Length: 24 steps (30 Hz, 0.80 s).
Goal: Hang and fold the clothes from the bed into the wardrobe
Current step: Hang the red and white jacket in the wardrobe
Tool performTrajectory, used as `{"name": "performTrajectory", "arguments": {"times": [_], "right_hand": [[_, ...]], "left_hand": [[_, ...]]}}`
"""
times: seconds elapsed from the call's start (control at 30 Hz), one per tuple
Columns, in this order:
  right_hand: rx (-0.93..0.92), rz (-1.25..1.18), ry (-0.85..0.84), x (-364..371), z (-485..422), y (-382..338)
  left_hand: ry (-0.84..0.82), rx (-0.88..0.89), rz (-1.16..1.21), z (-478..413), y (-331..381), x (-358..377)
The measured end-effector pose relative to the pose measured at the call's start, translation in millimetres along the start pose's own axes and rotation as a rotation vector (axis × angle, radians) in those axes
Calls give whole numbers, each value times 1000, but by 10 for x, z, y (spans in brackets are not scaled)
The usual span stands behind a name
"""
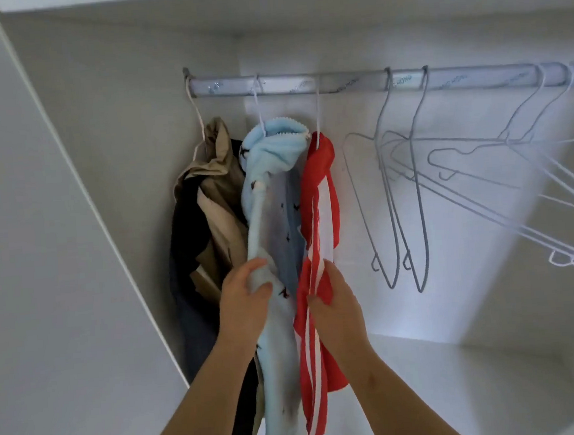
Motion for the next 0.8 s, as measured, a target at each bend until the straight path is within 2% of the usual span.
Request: {"name": "performTrajectory", "arguments": {"times": [0.17, 0.33, 0.53, 0.63, 0.8], "right_hand": [[100, -28, -51, -33, 412, 533], [198, -51, -22, -133, 906, 945], [422, -113, 139, -283, 1700, 1375], [548, -249, 210, -142, 2265, 1657], [746, -356, 351, 120, 3381, 2149]], "left_hand": [[-1, -214, -67, 706, -150, 23], [-96, -334, -45, 1277, -230, 70], [-315, -387, 50, 1868, -231, 96], [-436, -364, 43, 2271, -320, -95], [-678, -456, 30, 3169, -503, -408]]}}
Point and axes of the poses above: each hand's wrist, its own z-axis away from the middle knuckle, its own x-axis out of the palm, y = z × x, the point moved 3 cm from there along -z, towards the middle knuckle, and after that the axes turned 14 degrees about x, right-handed, at the moved point
